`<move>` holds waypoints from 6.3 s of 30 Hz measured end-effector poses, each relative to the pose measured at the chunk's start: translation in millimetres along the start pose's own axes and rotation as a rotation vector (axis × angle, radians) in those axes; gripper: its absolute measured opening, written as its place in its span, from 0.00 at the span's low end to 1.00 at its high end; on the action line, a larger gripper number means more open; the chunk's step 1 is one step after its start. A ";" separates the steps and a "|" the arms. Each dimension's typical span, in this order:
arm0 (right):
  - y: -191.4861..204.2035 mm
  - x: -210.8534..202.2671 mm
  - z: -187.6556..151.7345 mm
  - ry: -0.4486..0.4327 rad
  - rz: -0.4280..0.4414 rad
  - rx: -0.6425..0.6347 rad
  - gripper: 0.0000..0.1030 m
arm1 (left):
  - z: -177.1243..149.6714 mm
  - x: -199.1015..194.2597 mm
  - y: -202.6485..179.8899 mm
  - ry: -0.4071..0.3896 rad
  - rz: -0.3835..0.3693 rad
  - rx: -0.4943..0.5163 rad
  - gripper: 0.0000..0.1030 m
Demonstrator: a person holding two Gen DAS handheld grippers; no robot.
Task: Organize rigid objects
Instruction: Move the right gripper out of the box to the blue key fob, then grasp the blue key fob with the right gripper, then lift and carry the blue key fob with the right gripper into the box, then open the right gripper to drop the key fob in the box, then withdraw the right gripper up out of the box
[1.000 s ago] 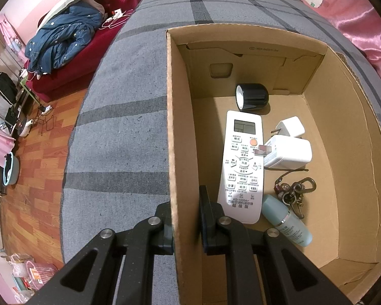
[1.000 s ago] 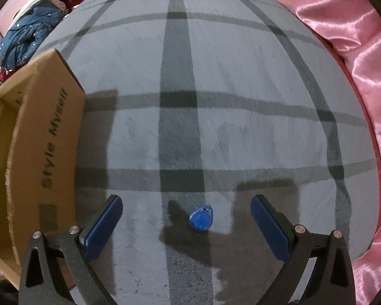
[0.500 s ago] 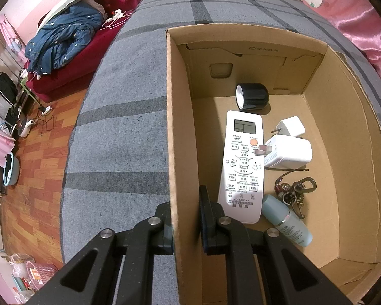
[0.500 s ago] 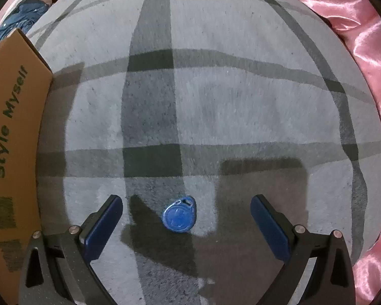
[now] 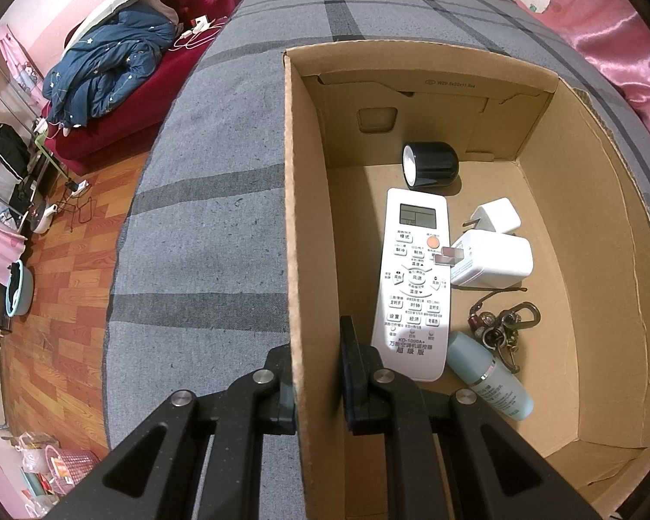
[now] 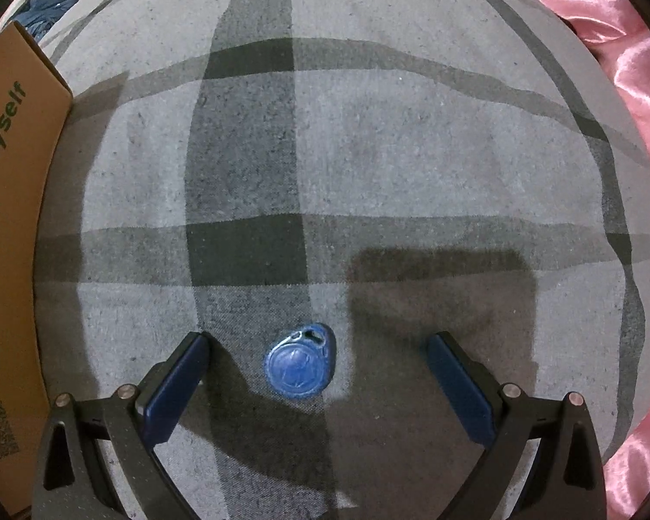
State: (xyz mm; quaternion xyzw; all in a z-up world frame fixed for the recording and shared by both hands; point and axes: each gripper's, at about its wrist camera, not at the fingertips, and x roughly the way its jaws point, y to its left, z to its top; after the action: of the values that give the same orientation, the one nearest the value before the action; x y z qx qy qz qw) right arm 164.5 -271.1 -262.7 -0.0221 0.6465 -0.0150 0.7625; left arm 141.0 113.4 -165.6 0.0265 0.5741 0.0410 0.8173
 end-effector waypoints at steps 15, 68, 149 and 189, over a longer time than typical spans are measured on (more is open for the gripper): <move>9.6 -26.7 4.4 -0.017 0.017 -0.009 0.26 | -0.5 -0.7 -1.2 -0.003 0.005 0.003 0.13; 80.0 -158.5 36.3 -0.146 0.017 -0.146 0.26 | -0.6 -1.1 -1.2 -0.001 0.002 0.002 0.13; 265.8 -101.5 13.8 -0.083 0.145 -0.310 0.43 | -1.5 -1.2 -0.9 0.000 -0.001 -0.001 0.14; 163.6 -174.1 1.4 -0.203 0.142 -0.181 1.00 | -0.2 -2.3 -0.8 0.003 0.004 0.002 0.14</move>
State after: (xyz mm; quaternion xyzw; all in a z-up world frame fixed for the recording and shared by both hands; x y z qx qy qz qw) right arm 136.4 -98.7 -99.7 -0.0462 0.5645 0.0996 0.8181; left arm 140.1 112.4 -163.5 0.0284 0.5752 0.0421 0.8164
